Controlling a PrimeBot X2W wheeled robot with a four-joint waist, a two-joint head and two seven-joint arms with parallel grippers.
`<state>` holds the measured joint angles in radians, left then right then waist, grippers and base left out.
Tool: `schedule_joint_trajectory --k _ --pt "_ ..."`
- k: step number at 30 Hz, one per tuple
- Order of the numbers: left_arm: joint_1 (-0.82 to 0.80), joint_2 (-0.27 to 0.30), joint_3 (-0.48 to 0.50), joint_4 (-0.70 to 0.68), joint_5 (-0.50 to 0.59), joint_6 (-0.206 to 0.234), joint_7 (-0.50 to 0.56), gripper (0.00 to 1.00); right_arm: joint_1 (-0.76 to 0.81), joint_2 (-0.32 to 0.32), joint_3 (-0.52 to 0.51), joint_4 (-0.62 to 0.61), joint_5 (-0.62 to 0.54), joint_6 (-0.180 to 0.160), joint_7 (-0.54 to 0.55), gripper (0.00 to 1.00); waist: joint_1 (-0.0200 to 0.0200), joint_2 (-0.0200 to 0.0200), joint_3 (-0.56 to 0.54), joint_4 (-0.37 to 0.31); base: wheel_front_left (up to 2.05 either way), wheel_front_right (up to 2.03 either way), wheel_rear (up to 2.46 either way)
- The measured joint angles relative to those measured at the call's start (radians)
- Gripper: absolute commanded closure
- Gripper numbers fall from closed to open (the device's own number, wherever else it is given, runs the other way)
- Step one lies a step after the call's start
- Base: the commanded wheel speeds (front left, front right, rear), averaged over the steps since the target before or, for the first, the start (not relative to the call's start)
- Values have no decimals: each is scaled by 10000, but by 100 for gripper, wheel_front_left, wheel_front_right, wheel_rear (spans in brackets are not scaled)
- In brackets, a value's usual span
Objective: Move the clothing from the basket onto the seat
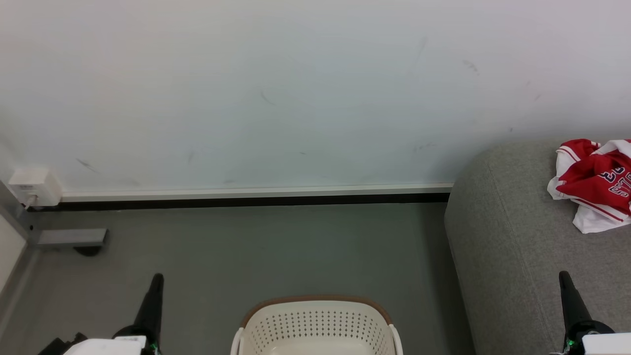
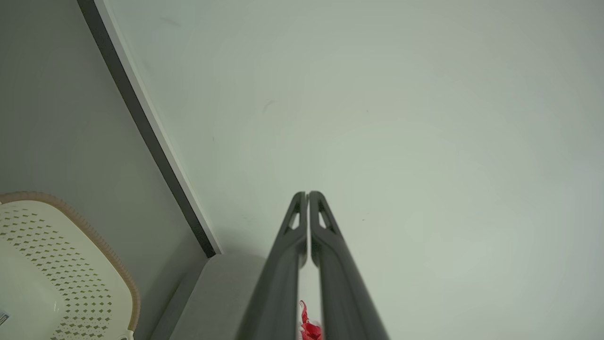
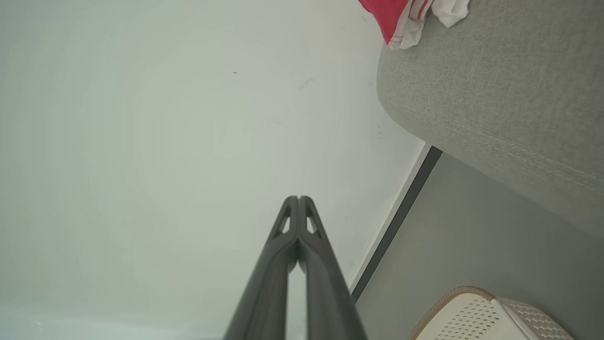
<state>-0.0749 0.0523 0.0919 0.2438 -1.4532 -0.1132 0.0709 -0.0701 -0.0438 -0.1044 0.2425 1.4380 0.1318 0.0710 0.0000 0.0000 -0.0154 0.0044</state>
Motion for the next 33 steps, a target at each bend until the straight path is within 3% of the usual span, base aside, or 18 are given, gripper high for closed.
schedule_joint_trajectory --k 22,33 --pt "-297 -31 217 17 -1475 -144 424 100 -313 -19 -75 13 1674 0 428 100 0 0 181 -43 0 0 0" --pt "-308 -33 222 19 -1519 -180 430 100 -320 -21 -79 13 1737 0 433 100 0 0 185 -45 0 0 0"
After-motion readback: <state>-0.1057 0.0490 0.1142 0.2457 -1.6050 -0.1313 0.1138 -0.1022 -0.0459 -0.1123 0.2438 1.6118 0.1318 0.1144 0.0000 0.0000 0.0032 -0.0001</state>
